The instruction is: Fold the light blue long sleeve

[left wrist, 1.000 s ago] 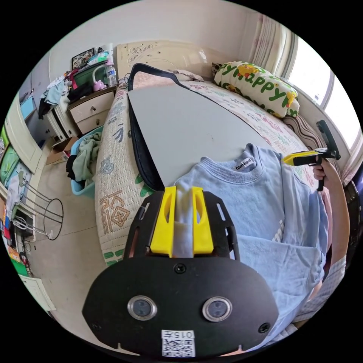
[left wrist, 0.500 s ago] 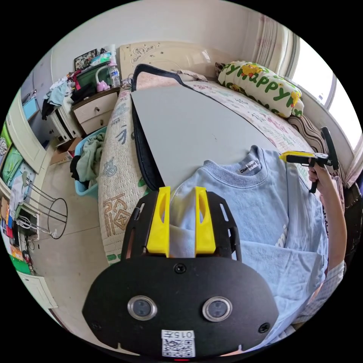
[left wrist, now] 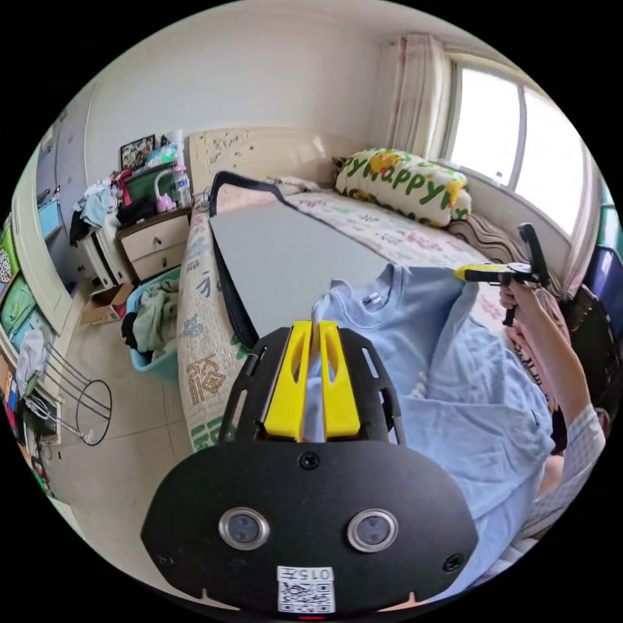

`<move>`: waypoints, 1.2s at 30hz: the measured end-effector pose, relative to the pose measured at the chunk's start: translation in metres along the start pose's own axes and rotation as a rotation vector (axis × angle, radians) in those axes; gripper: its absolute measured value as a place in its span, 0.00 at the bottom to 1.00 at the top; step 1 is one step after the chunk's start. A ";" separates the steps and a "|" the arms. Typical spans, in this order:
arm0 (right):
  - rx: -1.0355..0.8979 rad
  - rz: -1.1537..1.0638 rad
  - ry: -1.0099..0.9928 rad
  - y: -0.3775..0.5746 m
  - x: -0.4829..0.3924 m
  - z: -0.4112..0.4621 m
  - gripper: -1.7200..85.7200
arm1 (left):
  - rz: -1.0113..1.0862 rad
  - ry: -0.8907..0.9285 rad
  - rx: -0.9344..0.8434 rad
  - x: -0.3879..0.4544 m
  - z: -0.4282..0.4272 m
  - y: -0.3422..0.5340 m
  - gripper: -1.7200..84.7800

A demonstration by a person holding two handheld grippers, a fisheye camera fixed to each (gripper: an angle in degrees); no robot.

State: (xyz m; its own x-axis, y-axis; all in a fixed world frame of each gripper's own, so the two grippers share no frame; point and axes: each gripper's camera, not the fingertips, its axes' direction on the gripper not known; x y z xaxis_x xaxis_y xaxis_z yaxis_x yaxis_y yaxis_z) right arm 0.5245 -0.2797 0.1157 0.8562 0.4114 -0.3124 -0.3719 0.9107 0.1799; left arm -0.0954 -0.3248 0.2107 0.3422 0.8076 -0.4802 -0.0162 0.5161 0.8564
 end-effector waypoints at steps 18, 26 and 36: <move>0.044 -0.100 -0.310 0.421 -0.135 -0.214 0.04 | 0.310 0.167 -0.158 0.190 -0.230 0.280 0.04; 0.161 -0.261 -0.319 0.437 -0.195 -0.287 0.07 | 0.416 0.085 -0.178 0.226 -0.270 0.223 0.10; -0.229 -0.606 -0.122 0.449 -0.314 -0.211 0.13 | 0.473 0.041 -0.230 0.237 -0.232 0.193 0.06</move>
State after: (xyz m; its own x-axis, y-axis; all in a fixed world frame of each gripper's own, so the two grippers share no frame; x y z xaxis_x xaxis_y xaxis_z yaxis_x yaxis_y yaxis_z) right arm 0.0129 0.0082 0.0974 0.9676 -0.1713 -0.1853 0.1333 0.9704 -0.2013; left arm -0.2358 0.0324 0.2183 0.2104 0.9756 -0.0619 -0.3678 0.1377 0.9197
